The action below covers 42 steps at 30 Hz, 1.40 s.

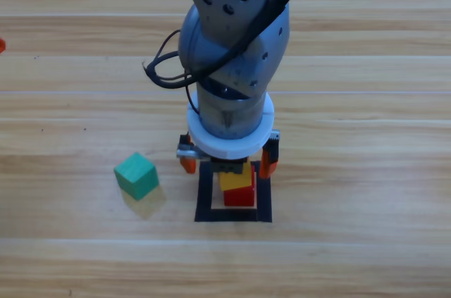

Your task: Stack the blocks in the rectangular block: red at the bottom, yellow in the middle, green on top

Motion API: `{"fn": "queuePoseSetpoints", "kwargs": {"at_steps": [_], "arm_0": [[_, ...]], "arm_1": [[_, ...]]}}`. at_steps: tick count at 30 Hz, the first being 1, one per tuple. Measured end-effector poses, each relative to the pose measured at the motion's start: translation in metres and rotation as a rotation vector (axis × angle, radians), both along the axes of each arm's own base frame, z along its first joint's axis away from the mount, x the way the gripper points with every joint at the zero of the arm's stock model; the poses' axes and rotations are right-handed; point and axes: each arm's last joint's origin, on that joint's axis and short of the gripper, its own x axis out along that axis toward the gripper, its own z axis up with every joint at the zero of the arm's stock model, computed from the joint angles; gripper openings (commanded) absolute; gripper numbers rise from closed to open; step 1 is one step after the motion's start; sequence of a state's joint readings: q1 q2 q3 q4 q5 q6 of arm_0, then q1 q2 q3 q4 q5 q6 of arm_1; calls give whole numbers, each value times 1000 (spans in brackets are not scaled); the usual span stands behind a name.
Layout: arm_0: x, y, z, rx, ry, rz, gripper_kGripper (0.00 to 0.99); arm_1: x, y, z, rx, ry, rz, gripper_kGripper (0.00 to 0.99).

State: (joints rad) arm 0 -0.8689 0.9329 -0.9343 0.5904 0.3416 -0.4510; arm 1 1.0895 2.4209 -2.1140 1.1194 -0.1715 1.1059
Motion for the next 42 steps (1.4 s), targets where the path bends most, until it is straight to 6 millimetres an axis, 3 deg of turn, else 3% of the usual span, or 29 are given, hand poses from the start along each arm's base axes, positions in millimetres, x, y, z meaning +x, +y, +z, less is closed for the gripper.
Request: {"fn": "queuePoseSetpoints", "kwargs": {"at_steps": [8, 9, 11, 13, 17, 20, 23, 27, 29, 31, 33, 37, 42], "arm_0": [[0, 0, 0, 1, 0, 0, 989], [0, -1, 0, 1, 1, 0, 989], [1, -1, 0, -4, 3, 3, 988], [1, -2, 0, -19, 10, 13, 988], [8, -8, 9, -96, 39, 73, 988], [15, -15, 21, -221, 71, 174, 986], [23, -24, 18, -307, 141, 263, 925], [43, -47, 0, -348, 261, 382, 890], [61, -68, -16, -313, 323, 437, 879], [84, -95, -28, -271, 397, 494, 879], [109, -124, -34, -220, 466, 549, 879], [149, -171, -57, -135, 568, 646, 881], [176, -197, -84, -106, 652, 729, 879]], "arm_1": [[1, -2, 5, -33, -52, 36, 990], [-1, -4, 14, -35, -76, 52, 990], [-8, -12, 42, -6, -120, 68, 990], [-19, -26, 85, 49, -176, 90, 990], [-50, -70, 166, 179, -265, 107, 990], [-69, -104, 195, 192, -302, 160, 990], [-81, -132, 189, 121, -298, 242, 990], [-90, -181, 140, 48, -267, 362, 990], [-93, -218, 113, 106, -265, 426, 990], [-99, -252, 109, 169, -314, 434, 990], [-105, -274, 121, 209, -402, 439, 990], [-108, -288, 130, 234, -460, 431, 990], [-107, -288, 128, 232, -464, 431, 990]]}}
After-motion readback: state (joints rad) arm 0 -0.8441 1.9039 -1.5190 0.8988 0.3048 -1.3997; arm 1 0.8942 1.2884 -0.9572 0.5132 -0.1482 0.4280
